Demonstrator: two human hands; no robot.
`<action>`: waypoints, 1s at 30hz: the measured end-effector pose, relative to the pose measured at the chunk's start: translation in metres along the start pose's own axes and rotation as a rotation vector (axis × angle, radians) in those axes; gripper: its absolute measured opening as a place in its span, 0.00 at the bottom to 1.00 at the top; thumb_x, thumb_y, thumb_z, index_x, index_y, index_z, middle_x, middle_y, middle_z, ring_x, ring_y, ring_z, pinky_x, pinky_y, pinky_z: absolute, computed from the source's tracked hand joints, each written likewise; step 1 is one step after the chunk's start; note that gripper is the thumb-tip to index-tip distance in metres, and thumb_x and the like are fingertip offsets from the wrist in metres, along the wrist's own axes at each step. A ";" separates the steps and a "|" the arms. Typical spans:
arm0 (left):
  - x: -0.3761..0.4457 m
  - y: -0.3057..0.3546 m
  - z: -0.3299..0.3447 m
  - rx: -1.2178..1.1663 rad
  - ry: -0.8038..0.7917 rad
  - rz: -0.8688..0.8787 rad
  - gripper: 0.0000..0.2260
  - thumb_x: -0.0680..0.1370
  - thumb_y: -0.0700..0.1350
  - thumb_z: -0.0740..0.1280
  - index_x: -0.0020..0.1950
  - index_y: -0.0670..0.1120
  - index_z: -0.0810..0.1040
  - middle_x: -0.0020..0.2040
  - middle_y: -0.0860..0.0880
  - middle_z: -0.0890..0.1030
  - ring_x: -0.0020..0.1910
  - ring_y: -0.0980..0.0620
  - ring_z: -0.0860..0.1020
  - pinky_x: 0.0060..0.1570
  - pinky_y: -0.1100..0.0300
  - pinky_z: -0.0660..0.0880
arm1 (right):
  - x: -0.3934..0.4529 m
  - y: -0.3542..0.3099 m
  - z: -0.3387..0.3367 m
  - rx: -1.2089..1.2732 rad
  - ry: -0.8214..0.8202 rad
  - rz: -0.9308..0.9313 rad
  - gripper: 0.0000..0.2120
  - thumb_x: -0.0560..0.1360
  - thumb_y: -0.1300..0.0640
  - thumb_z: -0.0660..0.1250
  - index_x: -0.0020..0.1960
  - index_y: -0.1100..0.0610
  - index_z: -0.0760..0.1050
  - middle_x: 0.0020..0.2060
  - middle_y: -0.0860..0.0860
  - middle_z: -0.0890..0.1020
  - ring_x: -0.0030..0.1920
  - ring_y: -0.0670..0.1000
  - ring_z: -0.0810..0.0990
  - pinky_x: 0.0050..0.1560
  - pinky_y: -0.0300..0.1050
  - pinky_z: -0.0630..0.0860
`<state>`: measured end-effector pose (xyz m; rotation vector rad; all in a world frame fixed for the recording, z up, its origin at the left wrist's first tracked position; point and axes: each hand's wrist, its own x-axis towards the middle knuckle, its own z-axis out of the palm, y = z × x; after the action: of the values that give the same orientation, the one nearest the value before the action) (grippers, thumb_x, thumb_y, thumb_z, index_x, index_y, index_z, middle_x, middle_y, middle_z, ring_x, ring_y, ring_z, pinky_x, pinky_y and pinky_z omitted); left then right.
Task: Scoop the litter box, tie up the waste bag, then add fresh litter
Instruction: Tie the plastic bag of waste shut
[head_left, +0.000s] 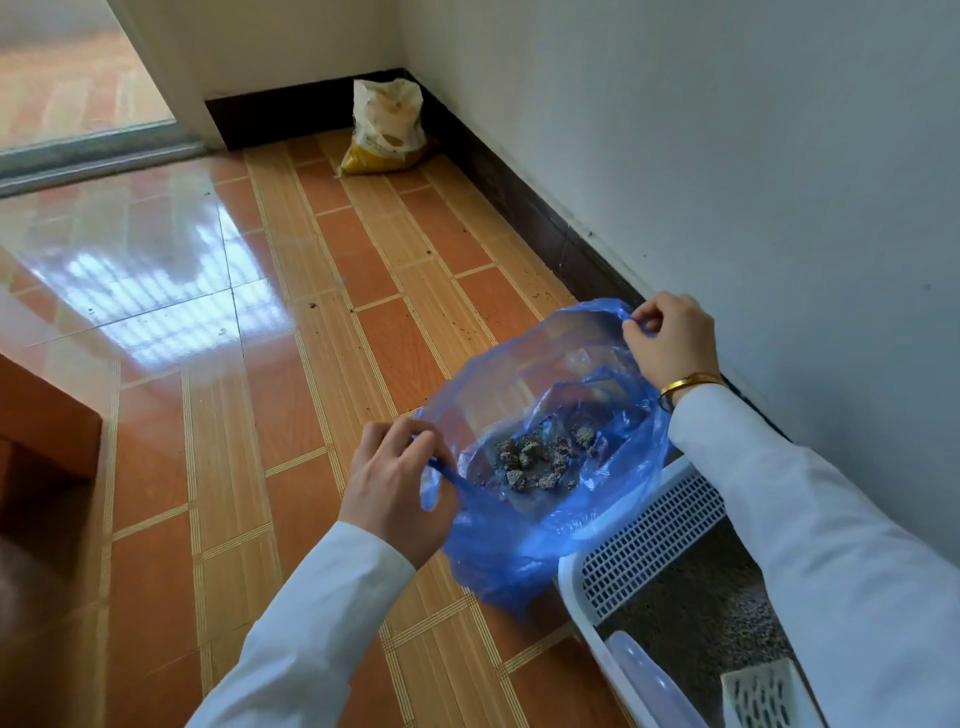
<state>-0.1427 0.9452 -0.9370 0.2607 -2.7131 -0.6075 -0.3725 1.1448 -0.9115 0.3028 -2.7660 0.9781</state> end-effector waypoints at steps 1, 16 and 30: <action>0.008 0.002 -0.003 -0.013 0.027 -0.004 0.06 0.66 0.39 0.71 0.39 0.47 0.78 0.46 0.52 0.79 0.47 0.46 0.71 0.45 0.60 0.68 | -0.003 -0.006 -0.004 0.030 0.013 -0.020 0.03 0.73 0.61 0.69 0.44 0.61 0.78 0.47 0.61 0.77 0.40 0.51 0.72 0.42 0.37 0.66; 0.172 0.138 -0.144 -0.857 0.143 -0.209 0.08 0.71 0.48 0.65 0.41 0.45 0.78 0.43 0.50 0.85 0.44 0.51 0.80 0.46 0.55 0.76 | 0.025 -0.156 -0.154 0.865 0.065 -0.026 0.03 0.75 0.63 0.67 0.43 0.60 0.80 0.38 0.48 0.83 0.37 0.39 0.79 0.42 0.31 0.74; 0.165 0.162 -0.152 -1.107 0.049 -0.275 0.05 0.76 0.42 0.63 0.43 0.41 0.76 0.23 0.54 0.77 0.24 0.59 0.74 0.34 0.62 0.70 | -0.011 -0.172 -0.173 1.023 -0.149 -0.061 0.05 0.77 0.67 0.63 0.51 0.63 0.77 0.43 0.57 0.83 0.45 0.53 0.82 0.56 0.49 0.78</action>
<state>-0.2550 0.9912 -0.6885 0.3266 -1.9034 -1.9746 -0.2988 1.1254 -0.6792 0.5945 -2.0842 2.3385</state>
